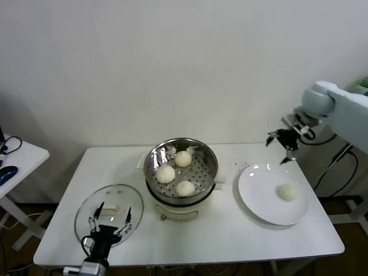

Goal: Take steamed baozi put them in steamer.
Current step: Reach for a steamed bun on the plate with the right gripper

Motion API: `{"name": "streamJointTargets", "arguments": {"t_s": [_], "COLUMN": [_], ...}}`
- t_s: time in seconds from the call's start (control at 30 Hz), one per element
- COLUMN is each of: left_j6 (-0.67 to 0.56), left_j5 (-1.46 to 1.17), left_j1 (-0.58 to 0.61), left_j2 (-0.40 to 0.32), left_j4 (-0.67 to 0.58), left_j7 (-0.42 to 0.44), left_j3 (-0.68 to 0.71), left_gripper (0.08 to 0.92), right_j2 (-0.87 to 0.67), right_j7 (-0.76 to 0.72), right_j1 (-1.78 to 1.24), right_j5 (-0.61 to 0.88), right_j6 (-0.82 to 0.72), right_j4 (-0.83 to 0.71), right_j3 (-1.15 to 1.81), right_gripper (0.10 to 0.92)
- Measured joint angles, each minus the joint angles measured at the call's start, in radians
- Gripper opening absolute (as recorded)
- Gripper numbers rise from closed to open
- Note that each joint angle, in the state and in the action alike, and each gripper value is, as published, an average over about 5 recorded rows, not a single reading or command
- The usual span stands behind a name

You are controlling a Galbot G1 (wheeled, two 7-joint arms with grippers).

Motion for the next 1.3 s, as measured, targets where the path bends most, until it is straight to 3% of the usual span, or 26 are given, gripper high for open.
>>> {"name": "streamJointTargets", "arguments": {"t_s": [0.5, 1.3], "left_j6": [-0.011, -0.011], "left_j5": [0.014, 0.023], "left_j1": [0.029, 0.015], "left_j2": [-0.017, -0.024], "left_j4": [0.003, 0.041], "left_j7": [0.007, 0.006], "left_j3": [0.003, -0.006], "left_gripper": [0.823, 0.823], "right_j2": [-0.068, 0.094], "right_j7": [0.046, 0.078], "right_j1": [-0.418, -0.583], "right_j5": [-0.247, -0.365], "right_j6": [-0.014, 0.001], "right_j4": [-0.105, -0.318], "right_j3": [0.372, 0.569], "right_gripper": [0.823, 0.823]}}
